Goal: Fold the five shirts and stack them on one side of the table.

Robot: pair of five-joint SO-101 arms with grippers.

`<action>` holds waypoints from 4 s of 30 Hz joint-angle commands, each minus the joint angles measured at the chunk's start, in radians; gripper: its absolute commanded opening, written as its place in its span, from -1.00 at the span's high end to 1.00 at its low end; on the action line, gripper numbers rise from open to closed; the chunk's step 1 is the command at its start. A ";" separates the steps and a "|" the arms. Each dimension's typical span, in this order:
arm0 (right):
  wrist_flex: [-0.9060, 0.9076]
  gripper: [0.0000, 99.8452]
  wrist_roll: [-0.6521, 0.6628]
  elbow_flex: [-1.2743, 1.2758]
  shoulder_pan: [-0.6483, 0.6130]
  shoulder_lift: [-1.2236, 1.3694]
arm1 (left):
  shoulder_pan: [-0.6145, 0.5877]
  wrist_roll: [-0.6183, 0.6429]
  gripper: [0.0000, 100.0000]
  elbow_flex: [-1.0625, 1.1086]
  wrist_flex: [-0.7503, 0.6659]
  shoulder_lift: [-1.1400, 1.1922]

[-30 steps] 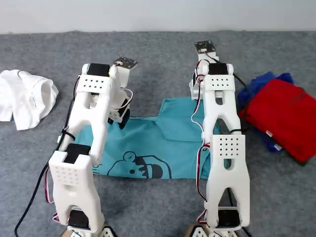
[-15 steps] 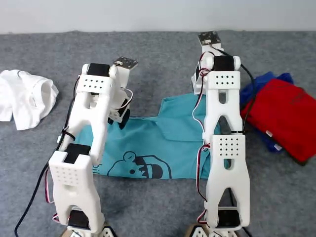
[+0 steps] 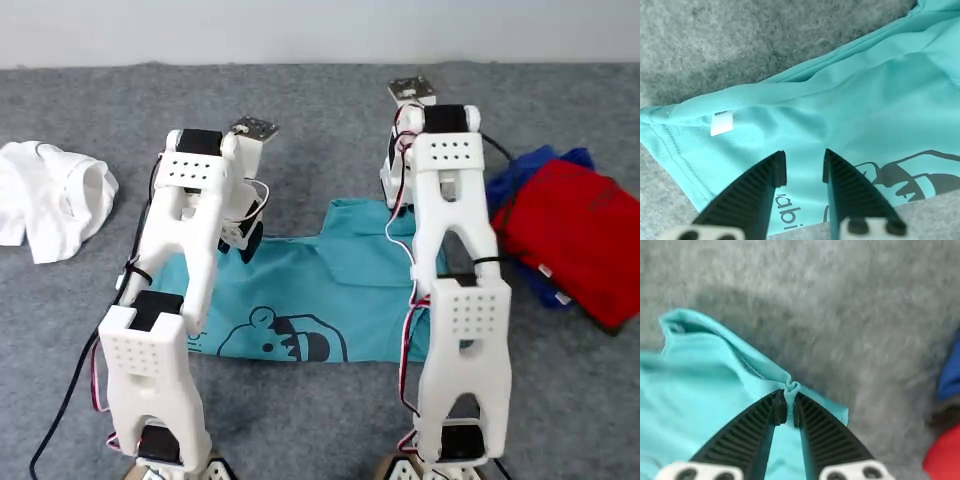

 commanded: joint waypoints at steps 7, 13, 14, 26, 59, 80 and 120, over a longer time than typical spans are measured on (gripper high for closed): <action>-0.012 0.98 0.137 0.437 -0.001 -0.255 | -0.003 0.008 0.73 -0.004 0.021 -0.060; -0.182 0.98 0.178 0.620 -0.002 -0.260 | -0.009 0.008 0.73 -0.004 0.021 -0.060; -0.191 0.98 0.178 0.640 -0.004 -0.262 | -0.009 0.008 0.73 -0.004 0.021 -0.060; -0.010 0.55 0.180 0.707 -0.022 -0.429 | -0.009 0.008 0.73 -0.004 0.021 -0.058; -0.509 0.60 0.011 1.028 -0.185 -0.430 | -0.009 0.008 0.74 0.039 0.021 -0.061; -0.364 0.60 0.018 1.122 -0.082 -1.110 | -0.284 0.011 0.73 0.039 0.021 -0.058; -0.291 0.60 0.018 1.123 0.114 -1.170 | -0.313 -0.124 0.98 -0.081 0.021 0.339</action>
